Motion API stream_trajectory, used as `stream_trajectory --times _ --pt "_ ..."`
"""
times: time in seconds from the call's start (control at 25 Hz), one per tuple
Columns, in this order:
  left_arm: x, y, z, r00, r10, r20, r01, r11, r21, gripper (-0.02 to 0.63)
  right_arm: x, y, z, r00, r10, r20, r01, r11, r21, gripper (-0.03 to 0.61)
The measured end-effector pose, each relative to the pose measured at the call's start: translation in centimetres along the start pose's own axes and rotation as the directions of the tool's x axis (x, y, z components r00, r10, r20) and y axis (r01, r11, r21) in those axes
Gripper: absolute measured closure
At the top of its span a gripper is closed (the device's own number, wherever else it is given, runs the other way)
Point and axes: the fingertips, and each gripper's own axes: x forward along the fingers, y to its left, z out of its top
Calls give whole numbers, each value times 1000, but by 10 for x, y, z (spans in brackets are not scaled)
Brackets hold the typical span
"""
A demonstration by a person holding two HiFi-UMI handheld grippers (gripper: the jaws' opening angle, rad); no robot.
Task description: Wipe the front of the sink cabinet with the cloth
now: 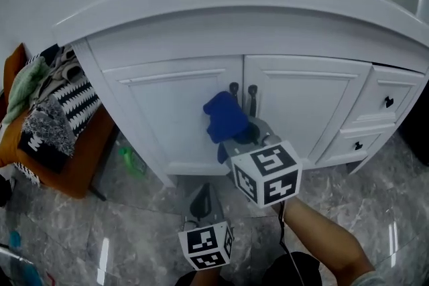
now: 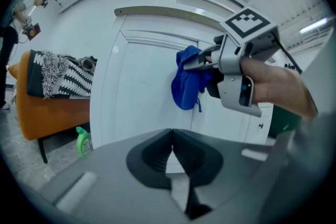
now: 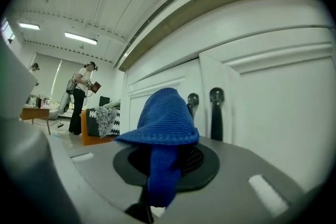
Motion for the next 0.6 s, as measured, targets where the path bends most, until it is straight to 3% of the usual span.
stream_trajectory --times 0.36,0.48,0.6 --pt "16 -33 -12 999 -32 -32 33 999 32 604 -51 -53 10 983 -153 98 153 988 -1 511" --pt "17 -45 -12 998 -53 -33 55 998 42 604 -55 -79 8 971 -224 80 224 975 1 512" --pt "19 -53 -14 997 -67 -35 69 996 61 604 -48 -97 -2 958 -284 30 285 956 -73 511"
